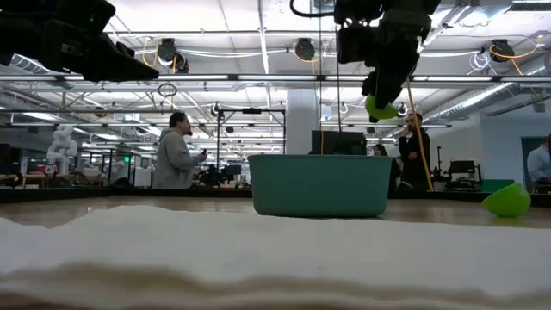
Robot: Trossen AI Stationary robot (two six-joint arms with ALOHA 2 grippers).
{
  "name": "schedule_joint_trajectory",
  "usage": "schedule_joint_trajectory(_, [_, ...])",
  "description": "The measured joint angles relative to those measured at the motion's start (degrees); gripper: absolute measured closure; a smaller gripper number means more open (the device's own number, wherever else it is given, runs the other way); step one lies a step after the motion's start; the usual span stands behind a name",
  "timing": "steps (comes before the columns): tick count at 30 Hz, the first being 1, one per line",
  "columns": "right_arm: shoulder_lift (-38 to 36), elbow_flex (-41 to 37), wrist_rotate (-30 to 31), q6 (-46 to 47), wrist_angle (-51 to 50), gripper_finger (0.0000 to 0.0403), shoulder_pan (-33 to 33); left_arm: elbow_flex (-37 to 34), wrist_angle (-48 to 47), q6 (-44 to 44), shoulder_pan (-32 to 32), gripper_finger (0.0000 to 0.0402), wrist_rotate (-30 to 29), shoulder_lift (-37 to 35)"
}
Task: Pick and placing Produce into tupperware
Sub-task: Put the top sliced green cabbage into the green bin
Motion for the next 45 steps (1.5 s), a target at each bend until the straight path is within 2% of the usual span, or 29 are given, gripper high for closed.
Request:
schedule_joint_trajectory(10, [-4.4,0.8,-1.6,2.5,-5.5,0.0216,0.0,0.0,0.6,0.0,0.0,0.0371,0.0,0.0])
schedule_joint_trajectory(24, [-4.5,10.4,-1.7,3.4,-16.9,0.0216,3.4,0.0,0.7,0.0,0.0,0.0371,0.0,0.0])
schedule_joint_trajectory(45, [-4.5,10.5,-1.7,3.7,-14.7,0.0216,4.5,0.0,0.6,-0.1,0.0,0.0371,0.0,0.0])
